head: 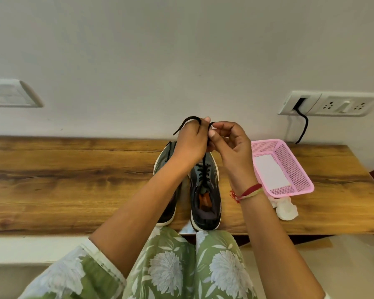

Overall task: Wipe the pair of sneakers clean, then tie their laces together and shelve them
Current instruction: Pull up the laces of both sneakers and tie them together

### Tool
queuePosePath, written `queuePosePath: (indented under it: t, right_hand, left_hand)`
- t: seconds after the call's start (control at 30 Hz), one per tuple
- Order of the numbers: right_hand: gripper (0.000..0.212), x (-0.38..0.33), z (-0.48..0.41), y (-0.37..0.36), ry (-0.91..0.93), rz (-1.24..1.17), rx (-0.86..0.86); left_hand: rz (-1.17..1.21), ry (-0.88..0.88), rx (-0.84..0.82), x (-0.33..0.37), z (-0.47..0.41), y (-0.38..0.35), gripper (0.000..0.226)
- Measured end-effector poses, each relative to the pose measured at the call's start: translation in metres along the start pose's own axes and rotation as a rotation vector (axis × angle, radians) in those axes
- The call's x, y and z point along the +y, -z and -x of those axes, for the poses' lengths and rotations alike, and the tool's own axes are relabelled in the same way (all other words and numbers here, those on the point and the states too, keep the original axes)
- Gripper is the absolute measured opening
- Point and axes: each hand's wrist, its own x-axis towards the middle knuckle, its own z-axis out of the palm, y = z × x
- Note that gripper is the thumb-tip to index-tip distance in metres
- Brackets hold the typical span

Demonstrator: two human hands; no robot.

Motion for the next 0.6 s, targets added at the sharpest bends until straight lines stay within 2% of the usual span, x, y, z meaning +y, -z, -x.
queuePosePath:
  t: [0.1, 0.17, 0.23, 0.33, 0.4, 0.43, 0.6]
  right_hand:
    - [0.027, 0.007, 0.009, 0.01, -0.016, -0.016, -0.07]
    - [0.033, 0.025, 0.013, 0.02, -0.064, 0.057, -0.064]
    - [0.041, 0.045, 0.014, 0.03, -0.123, 0.187, -0.079]
    - [0.05, 0.074, 0.019, 0.038, -0.262, 0.519, -0.305]
    - [0.046, 0.09, 0.024, 0.036, -0.271, 0.852, -0.452]
    - [0.042, 0.095, 0.026, 0.034, -0.236, 0.96, -0.463]
    - [0.022, 0.096, 0.019, 0.029, -0.09, 1.05, -0.442]
  left_hand:
    - [-0.016, 0.071, -0.059, 0.008, 0.003, -0.001, 0.036]
    - [-0.039, 0.105, -0.116, 0.009, 0.009, -0.002, 0.034]
    - [-0.078, 0.083, -0.115, 0.01, 0.014, -0.003, 0.032]
    - [-0.16, -0.002, -0.063, 0.019, 0.015, -0.002, 0.03]
    - [-0.222, -0.044, -0.091, 0.026, 0.015, -0.002, 0.032]
    - [-0.235, -0.05, -0.107, 0.027, 0.015, -0.002, 0.033]
    - [-0.218, -0.031, -0.136, 0.024, 0.009, 0.004, 0.035]
